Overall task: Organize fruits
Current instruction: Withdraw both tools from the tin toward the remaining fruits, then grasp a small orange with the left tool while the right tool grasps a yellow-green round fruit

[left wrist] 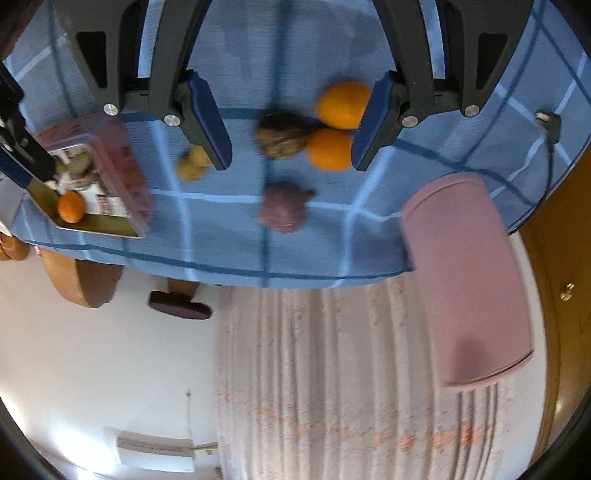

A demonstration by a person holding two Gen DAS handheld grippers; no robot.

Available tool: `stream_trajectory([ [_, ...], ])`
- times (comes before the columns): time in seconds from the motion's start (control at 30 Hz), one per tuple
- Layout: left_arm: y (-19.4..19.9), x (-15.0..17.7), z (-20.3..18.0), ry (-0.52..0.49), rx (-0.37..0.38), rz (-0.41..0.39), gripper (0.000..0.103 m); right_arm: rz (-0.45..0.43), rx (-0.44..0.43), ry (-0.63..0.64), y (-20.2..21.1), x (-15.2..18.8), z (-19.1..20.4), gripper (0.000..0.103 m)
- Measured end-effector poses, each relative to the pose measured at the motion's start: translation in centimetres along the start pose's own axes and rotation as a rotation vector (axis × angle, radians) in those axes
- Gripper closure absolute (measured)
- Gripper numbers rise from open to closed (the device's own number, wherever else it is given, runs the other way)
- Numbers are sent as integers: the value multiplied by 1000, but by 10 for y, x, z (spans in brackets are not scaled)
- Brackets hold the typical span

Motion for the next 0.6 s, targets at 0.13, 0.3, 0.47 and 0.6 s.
stream_trajectory([
  [0.13,-7,7,25,8,-7,58,35,33,-64,38,-8,4,32,44],
  [0.3,-25,21,40,28,20,178,35,104,-126,69,-24,12,64,44],
  [0.47,-38,28,36,33,36,251,35,160,-144,70,-43,14,82,44],
  [0.6,-44,30,44,90,50,280,38,202,-123,69,-58,14,93,44],
])
Point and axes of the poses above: each gripper's, at about its wrist camera, not at the fingertips, and y roughly against the way its jaws point, z to its left, x to its underside, the point moved 7 cm from there along -y, roughly the way its jaws point, and after that the axes turned 5 degrees about z, right-handed, at the moved point
